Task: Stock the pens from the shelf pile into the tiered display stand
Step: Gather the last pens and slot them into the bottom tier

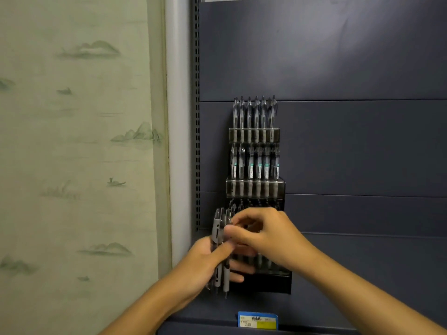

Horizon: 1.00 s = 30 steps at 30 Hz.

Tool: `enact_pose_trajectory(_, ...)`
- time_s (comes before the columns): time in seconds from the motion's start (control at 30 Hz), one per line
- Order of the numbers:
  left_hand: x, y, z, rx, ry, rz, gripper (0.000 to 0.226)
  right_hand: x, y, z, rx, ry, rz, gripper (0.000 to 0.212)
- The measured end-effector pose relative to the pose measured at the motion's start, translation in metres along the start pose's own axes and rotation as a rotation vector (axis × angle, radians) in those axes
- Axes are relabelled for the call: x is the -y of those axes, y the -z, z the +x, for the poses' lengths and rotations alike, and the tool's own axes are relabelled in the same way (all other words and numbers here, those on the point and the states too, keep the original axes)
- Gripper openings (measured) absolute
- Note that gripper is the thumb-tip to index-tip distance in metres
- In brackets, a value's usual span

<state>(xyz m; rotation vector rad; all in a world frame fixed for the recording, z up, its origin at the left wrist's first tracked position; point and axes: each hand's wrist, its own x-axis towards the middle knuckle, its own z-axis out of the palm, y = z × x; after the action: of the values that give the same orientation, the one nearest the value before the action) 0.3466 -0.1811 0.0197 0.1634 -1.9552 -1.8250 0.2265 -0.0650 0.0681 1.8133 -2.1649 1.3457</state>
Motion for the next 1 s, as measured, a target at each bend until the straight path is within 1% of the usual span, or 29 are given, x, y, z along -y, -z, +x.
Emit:
enact_pose_trajectory(0.07,0.001,-0.003,0.001,0.021,0.004,0.010,0.033,0.003,-0.004,-0.002,0.035,0.002,-0.030,0.019)
enact_pose_trajectory(0.2,0.004,-0.003,0.006,0.002,-0.010,-0.017,0.036,0.004,-0.003,-0.004,0.003,-0.002,-0.005,0.011)
enact_pose_trajectory(0.27,0.006,-0.003,0.008,-0.008,-0.009,-0.041,0.037,0.003,0.000,-0.002,-0.049,-0.008,0.026,0.013)
enact_pose_trajectory(0.33,0.007,-0.001,0.010,-0.024,-0.011,-0.057,0.040,0.003,0.006,0.002,-0.137,-0.012,0.040,0.013)
enact_pose_trajectory(0.43,0.005,0.009,0.014,-0.112,-0.019,-0.065,0.042,0.004,0.024,0.008,-0.244,-0.019,0.095,0.010)
enact_pose_trajectory(0.5,0.003,0.018,0.015,-0.191,-0.023,-0.045,0.036,0.002,0.039,0.013,-0.301,-0.029,0.091,0.010)
enact_pose_trajectory(0.57,0.002,0.027,0.014,-0.264,-0.012,-0.080,0.031,-0.003,0.051,0.016,-0.335,-0.047,0.063,0.015)
enact_pose_trajectory(0.67,0.003,0.037,0.010,-0.337,0.014,-0.163,0.028,-0.016,0.056,0.017,-0.346,-0.107,0.076,0.022)
enact_pose_trajectory(0.8,0.008,0.040,0.007,-0.347,0.032,-0.198,0.028,-0.035,0.048,0.014,-0.340,-0.175,0.095,0.029)
enact_pose_trajectory(1.0,0.007,0.037,0.005,-0.312,0.025,-0.155,0.030,-0.039,0.037,0.014,-0.316,-0.170,0.083,0.017)
